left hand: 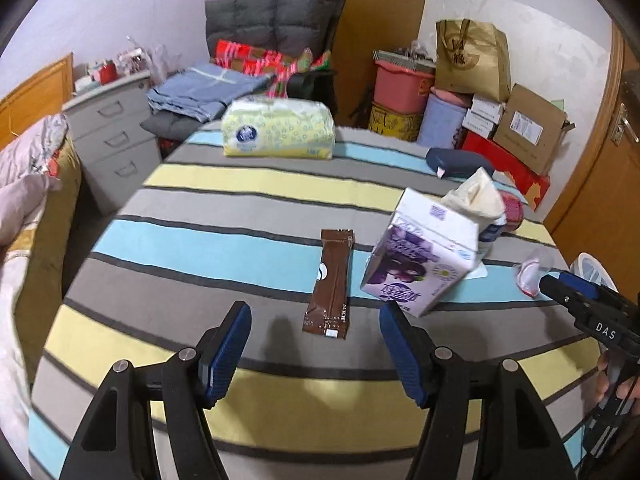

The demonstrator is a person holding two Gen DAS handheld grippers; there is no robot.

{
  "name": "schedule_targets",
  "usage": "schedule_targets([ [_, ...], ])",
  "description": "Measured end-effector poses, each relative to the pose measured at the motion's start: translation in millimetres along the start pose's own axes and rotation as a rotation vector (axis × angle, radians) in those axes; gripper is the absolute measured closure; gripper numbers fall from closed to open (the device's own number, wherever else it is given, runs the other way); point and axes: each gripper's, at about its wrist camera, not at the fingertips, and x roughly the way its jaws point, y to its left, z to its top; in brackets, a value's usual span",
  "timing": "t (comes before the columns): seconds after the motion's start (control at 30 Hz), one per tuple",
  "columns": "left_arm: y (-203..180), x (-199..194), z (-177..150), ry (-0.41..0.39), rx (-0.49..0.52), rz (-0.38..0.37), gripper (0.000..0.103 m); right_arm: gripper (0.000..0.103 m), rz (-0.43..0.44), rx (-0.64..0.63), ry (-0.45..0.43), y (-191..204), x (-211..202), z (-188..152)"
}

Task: Collect trash
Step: 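Grasp the clear plastic cup with the right tool while the left tool grasps the brown snack wrapper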

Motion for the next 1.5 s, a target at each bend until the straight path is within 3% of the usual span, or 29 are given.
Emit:
schedule_targets([
  [0.67,-0.7,42.1,18.7,0.057,0.036,-0.002,0.037,0.039,0.0,0.011,0.081,0.5,26.8,11.7],
  [1.0,-2.6,46.7,22.8,0.058,0.052,0.009,0.059,0.056,0.005,0.023,0.074,-3.7,27.5,14.6],
  [1.2,-2.4,46.8,23.5,0.057,0.052,-0.003,0.081,0.061,0.008,0.034,0.071,-4.6,27.5,14.7],
  [1.5,-5.7,42.8,21.6,0.052,0.063,-0.013,0.083,0.062,-0.001,0.033,0.058,-4.2,25.6,13.6],
])
